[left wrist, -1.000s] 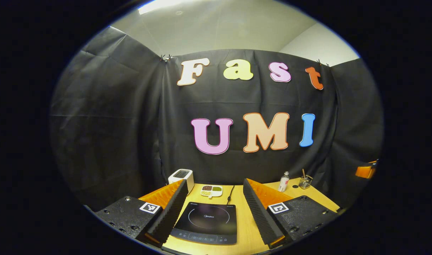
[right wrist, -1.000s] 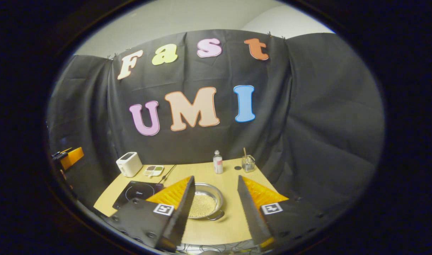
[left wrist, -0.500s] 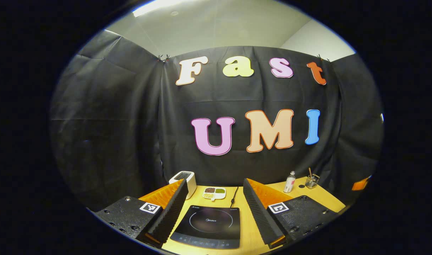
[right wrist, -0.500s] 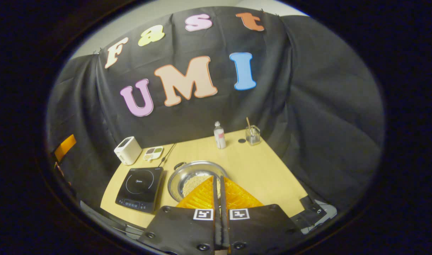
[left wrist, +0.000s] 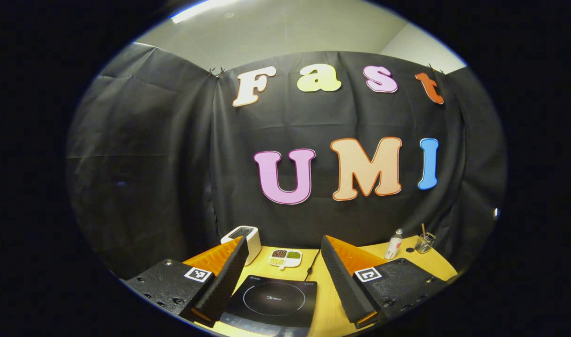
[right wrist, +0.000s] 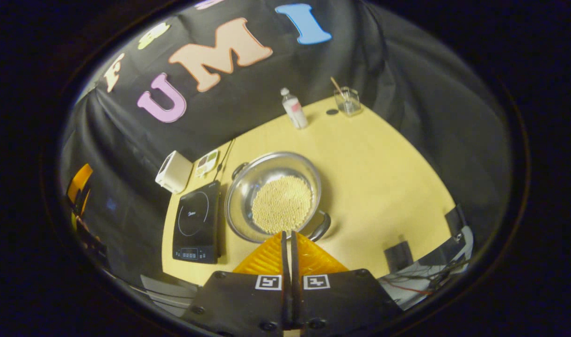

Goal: First push the handle of the pot to place it horizontally, then grasp the pot with both hands and set it on the induction cooktop.

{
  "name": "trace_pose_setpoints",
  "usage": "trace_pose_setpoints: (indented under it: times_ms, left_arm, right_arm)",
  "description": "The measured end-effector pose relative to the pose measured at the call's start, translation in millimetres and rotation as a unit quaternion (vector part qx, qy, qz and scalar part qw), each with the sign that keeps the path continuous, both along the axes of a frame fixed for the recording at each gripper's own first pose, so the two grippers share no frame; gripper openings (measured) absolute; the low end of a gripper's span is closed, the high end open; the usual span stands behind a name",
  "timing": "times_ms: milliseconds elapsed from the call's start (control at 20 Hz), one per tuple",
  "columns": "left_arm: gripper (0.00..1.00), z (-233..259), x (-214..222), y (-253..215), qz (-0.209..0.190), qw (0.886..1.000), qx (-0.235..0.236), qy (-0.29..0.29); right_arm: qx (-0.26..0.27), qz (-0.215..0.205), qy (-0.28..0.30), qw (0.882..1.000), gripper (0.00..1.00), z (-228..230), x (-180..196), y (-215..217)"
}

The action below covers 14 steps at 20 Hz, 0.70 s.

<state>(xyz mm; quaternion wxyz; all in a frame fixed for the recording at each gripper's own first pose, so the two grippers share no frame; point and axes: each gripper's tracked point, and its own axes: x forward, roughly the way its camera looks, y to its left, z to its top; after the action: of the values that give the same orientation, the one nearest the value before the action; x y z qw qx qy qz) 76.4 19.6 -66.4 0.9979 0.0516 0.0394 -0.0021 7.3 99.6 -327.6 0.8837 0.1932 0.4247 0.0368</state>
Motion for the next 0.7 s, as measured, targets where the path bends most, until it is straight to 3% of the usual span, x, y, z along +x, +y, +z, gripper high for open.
trace_pose_setpoints:
  times_ms: [50, 200, 450, 500, 700]
  left_arm:
    - [0.92, -2, 4, -7, -0.001, 1.0, 0.0, 0.003]
    - [0.95, -7, 16, -26, -0.006, 1.0, 0.007, 0.011]
    - [0.99, -4, 31, -53, -0.005, 1.0, 0.023, 0.006]
    - [0.94, -5, 32, -55, -0.002, 1.0, 0.024, 0.005]
    - [0.96, -9, 33, -68, -0.002, 1.0, 0.013, 0.01]
  right_arm:
    - [0.013, 0.004, 0.022, 1.0, 0.03, -13, 1, 3]
    - [0.046, 0.014, 0.075, 0.996, 0.03, -39, 1, 11]
    - [0.074, 0.027, 0.155, 0.985, 0.03, -81, 3, 18]
    - [0.081, 0.026, 0.169, 0.982, 0.03, -87, 3, 18]
    - [0.087, 0.026, 0.22, 0.971, 0.03, -114, 1, 22]
